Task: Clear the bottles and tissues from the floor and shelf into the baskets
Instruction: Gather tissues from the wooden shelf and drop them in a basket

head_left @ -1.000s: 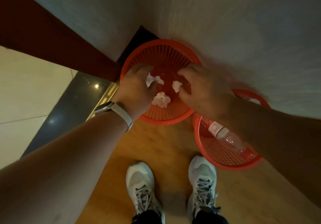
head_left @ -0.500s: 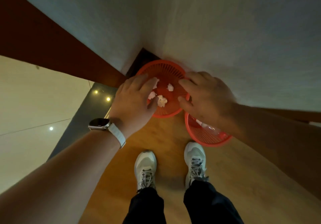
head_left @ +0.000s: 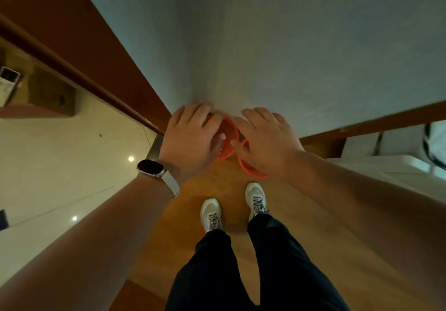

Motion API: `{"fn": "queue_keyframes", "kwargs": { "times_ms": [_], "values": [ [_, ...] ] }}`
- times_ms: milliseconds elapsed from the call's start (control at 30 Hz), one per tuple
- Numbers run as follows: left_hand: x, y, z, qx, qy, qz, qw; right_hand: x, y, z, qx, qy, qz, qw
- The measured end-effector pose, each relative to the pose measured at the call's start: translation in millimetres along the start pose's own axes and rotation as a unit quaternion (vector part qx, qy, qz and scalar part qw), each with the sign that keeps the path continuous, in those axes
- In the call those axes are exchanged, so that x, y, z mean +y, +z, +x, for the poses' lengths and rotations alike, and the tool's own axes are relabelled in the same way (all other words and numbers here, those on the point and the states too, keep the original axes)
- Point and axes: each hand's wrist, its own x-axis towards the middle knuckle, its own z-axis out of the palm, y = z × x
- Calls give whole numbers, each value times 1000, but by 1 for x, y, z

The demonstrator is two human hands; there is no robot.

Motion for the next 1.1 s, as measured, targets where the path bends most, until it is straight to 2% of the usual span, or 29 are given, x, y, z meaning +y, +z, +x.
{"fn": "queue_keyframes", "kwargs": {
  "times_ms": [300, 667, 767, 967, 1100],
  "values": [
    [75, -120, -25, 61, 37, -5, 997, -20, -137, -99, 74, 54, -31, 995],
    [195, -176, 2, 94, 164, 10, 982, 27, -196, -230, 182, 181, -19, 966],
    [247, -185, 14, 112, 221, 14, 969, 54, -201, -272, 209, 220, -14, 953],
    [370, -188, 22, 99, 297, 19, 949, 111, -194, -379, 256, 294, -9, 921],
    [473, -177, 23, 108, 366, 2, 924, 156, -188, -470, 259, 353, -5, 899]
  ]
}}
